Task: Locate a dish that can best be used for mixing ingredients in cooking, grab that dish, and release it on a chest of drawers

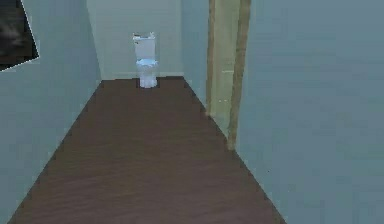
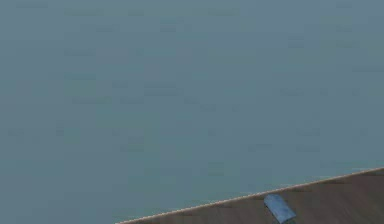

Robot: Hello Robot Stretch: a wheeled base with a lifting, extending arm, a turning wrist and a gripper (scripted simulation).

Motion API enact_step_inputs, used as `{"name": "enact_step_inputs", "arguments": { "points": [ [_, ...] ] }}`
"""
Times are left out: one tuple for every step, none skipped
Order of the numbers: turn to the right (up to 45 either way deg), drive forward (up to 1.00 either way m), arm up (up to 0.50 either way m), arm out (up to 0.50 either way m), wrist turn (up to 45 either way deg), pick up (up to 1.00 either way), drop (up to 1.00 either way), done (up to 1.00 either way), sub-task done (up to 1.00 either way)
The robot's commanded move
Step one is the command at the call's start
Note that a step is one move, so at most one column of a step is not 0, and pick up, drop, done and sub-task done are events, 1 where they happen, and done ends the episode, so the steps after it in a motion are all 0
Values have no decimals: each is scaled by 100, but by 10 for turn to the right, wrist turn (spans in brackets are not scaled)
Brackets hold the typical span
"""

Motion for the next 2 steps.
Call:
{"name": "enact_step_inputs", "arguments": {
  "points": [
    [30, 0, 0, 0, 0, 0, 0, 0, 0],
    [0, 100, 0, 0, 0, 0, 0, 0, 0]
  ]
}}
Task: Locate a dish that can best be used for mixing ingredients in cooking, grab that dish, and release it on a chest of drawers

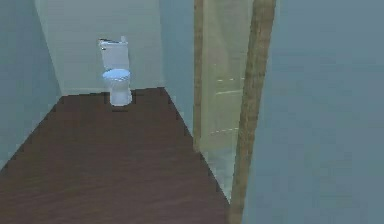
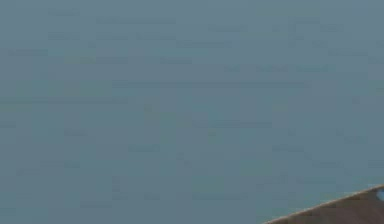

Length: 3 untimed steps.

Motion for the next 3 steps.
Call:
{"name": "enact_step_inputs", "arguments": {
  "points": [
    [0, 100, 0, 0, 0, 0, 0, 0, 0],
    [0, 40, 0, 0, 0, 0, 0, 0, 0],
    [450, 0, 0, 0, 0, 0, 0, 0, 0]
  ]
}}
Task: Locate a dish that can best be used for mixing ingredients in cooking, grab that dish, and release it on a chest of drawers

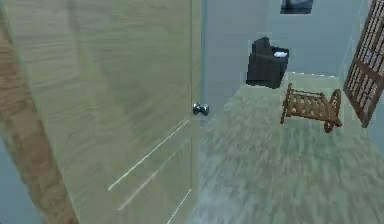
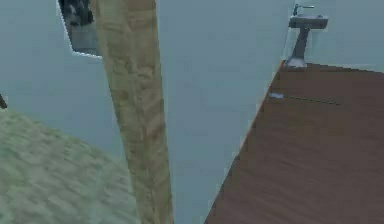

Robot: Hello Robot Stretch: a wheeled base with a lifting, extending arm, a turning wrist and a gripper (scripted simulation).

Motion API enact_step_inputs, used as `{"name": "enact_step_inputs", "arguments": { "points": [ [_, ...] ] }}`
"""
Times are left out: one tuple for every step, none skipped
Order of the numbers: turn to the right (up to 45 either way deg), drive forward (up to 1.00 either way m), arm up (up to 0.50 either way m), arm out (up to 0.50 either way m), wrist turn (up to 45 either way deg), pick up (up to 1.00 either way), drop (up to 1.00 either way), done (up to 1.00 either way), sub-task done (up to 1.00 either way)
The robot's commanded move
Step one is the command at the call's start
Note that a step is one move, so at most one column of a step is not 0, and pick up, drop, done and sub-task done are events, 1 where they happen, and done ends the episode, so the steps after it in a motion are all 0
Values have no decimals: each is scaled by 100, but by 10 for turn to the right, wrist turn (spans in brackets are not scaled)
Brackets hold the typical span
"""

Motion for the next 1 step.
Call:
{"name": "enact_step_inputs", "arguments": {
  "points": [
    [240, 0, 0, 0, 0, 0, 0, 0, 0]
  ]
}}
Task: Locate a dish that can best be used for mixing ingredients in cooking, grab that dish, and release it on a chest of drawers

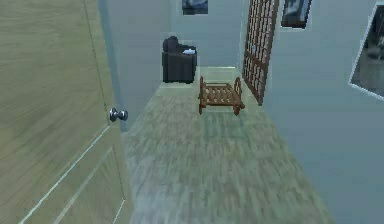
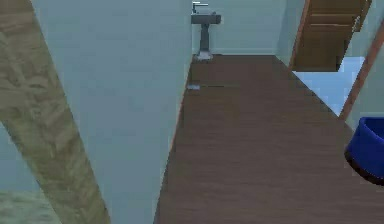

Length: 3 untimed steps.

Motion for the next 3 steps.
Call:
{"name": "enact_step_inputs", "arguments": {
  "points": [
    [0, 40, 0, 0, 0, 0, 0, 0, 0],
    [30, 0, 0, 0, 0, 0, 0, 0, 0],
    [0, 60, 0, 0, 0, 0, 0, 0, 0]
  ]
}}
